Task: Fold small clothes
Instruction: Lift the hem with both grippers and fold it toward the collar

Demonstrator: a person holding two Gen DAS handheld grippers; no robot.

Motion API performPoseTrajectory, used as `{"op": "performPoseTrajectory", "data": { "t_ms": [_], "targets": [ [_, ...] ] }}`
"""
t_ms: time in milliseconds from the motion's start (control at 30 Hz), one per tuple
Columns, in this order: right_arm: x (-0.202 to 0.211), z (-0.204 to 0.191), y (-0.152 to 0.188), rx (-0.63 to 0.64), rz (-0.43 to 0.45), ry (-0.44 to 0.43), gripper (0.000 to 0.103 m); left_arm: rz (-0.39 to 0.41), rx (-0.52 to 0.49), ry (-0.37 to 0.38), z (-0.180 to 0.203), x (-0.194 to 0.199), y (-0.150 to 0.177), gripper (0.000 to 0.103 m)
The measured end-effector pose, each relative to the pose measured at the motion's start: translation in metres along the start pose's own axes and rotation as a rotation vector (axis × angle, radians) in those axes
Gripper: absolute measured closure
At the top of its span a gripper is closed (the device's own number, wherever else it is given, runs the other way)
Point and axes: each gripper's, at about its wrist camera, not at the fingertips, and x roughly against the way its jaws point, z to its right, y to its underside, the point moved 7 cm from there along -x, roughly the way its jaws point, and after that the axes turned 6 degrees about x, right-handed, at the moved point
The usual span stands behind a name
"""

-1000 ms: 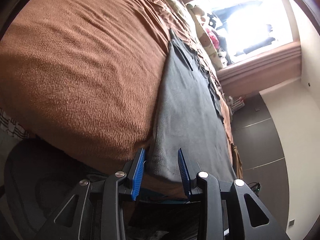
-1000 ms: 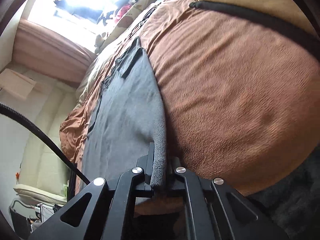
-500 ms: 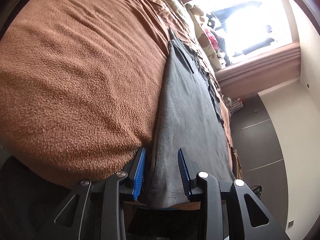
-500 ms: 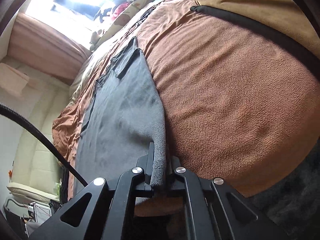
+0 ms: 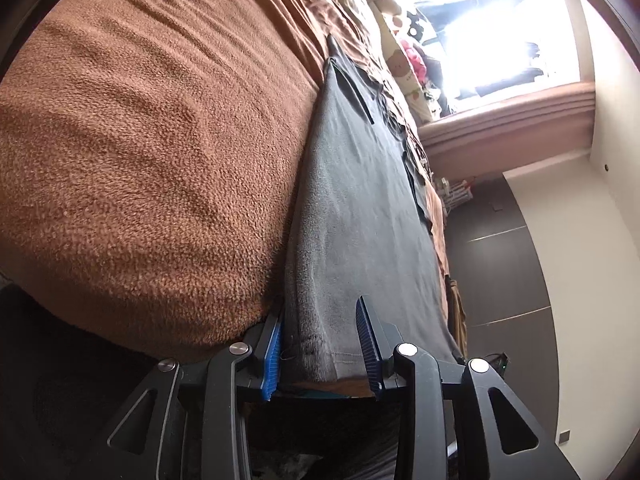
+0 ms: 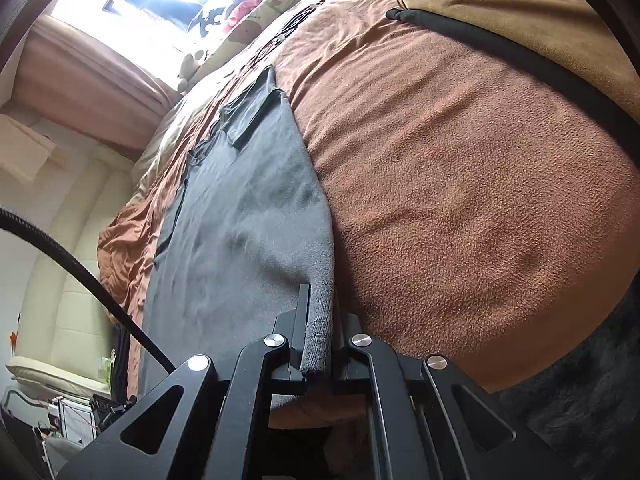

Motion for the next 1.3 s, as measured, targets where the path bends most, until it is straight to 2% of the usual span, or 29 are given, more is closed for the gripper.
{"op": "performPoseTrajectory", "data": {
  "t_ms": [133,300,367,433,567,633,800,1167,1300],
  "targets": [
    [-0.002,0.005,0.001,-0.012,-0.002,-0.005,0.101,0.021,0.041,0.007,-0.001,-0.005,-0.007,0.068],
    [-0.004,0.006,0.002,-0.014,-0.004,-0.006,0.101,0.024,0.113,0.051,-0.007,-0.003,-0.007,0.068],
    [-0.004,0.006,0.003,-0.013,-0.003,-0.006,0.101,0.018,0.101,0.037,-0.008,-0.001,-0.004,0.074],
    [-0.004,0.005,0.003,-0.009,-0.001,-0.008,0.101,0.021,0.101,-0.010,-0.012,0.001,-0.004,0.094],
    [0.000,-0.002,0.005,-0.013,0.013,-0.026,0.101,0.059,0.105,-0.003,-0.011,0.010,-0.009,0.096],
    [0.009,-0.005,0.002,-0.042,0.034,-0.067,0.102,0.083,0.112,0.049,-0.004,0.019,-0.013,0.097],
    [0.033,-0.019,-0.004,-0.044,0.083,-0.115,0.102,0.140,0.082,0.120,0.020,0.048,-0.025,0.097],
    [0.100,-0.062,-0.003,0.017,0.171,-0.244,0.102,0.244,0.020,0.292,0.074,0.123,-0.038,0.097],
    [0.127,-0.074,0.005,0.005,0.187,-0.332,0.102,0.267,0.006,0.348,0.092,0.155,-0.036,0.097]
  ]
}}
